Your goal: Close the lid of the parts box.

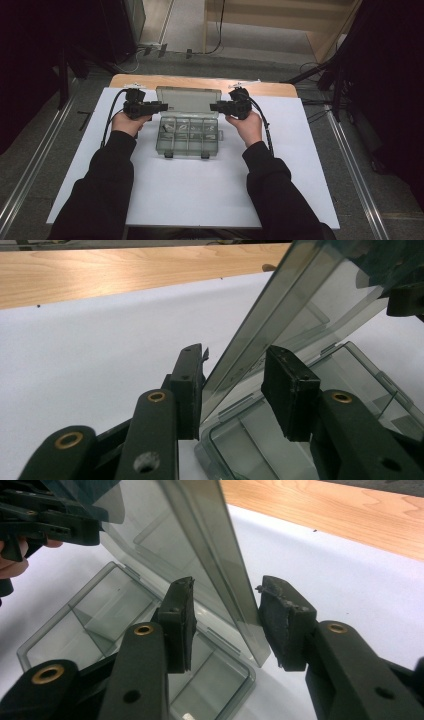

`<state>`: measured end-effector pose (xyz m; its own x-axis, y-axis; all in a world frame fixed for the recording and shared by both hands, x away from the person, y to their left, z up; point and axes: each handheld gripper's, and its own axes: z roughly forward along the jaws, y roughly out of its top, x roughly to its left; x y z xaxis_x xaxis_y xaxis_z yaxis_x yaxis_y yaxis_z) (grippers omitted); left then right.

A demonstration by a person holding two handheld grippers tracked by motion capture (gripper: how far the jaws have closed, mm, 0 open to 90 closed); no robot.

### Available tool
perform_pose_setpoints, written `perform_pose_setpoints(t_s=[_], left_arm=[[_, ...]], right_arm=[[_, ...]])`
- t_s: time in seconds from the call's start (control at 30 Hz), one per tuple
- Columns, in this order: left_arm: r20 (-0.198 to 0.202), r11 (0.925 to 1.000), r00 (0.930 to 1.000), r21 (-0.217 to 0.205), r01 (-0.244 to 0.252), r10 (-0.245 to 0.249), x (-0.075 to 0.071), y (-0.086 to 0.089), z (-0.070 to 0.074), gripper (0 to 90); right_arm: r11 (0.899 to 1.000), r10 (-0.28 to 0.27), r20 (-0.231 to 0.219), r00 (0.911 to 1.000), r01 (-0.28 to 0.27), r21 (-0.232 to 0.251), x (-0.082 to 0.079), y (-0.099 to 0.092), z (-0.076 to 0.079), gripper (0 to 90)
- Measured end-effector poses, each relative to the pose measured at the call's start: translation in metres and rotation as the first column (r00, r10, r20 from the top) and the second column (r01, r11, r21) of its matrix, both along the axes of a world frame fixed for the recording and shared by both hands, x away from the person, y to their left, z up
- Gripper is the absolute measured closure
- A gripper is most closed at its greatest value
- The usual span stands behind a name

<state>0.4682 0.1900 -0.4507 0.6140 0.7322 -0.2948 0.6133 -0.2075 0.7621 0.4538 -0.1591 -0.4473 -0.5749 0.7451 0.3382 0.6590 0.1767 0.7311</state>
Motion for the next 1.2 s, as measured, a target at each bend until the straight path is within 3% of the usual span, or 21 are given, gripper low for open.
perform_pose_setpoints(t_s=[0.13,0.27,0.37,0.6,0.93,1.2], left_arm=[[0.005,0.9996,0.9999,-0.026,0.009,-0.009,-0.004,0.002,-0.002,56.2],[-0.017,0.9999,0.9998,-0.013,0.009,-0.009,-0.006,0.004,-0.002,54.5],[-0.006,0.9995,0.9999,-0.029,0.008,-0.008,-0.009,0.006,-0.002,54.3],[-0.011,0.9996,0.9997,-0.016,0.021,-0.021,-0.012,0.004,0.001,50.3],[-0.041,0.9992,0.9985,-0.020,0.034,-0.035,-0.014,0.008,0.005,40.2],[-0.054,0.9993,0.9978,-0.006,0.038,-0.038,-0.023,0.017,0.011,37.9]], right_arm=[[1.000,0.012,-0.001,0.9999,-0.012,0.008,-0.003,-0.001,0.000,58.4],[1.000,0.025,0.000,0.9997,-0.025,0.003,-0.006,-0.001,0.001,58.1],[1.000,0.029,0.007,0.9995,-0.029,0.001,-0.009,-0.001,0.001,57.1],[0.999,0.034,0.033,0.9989,-0.034,-0.001,-0.016,-0.001,0.000,55.6],[0.999,0.037,0.036,0.9987,-0.038,0.011,-0.017,-0.003,-0.001,54.9],[0.999,0.042,0.041,0.9983,-0.042,-0.003,-0.020,-0.002,0.000,54.5]])
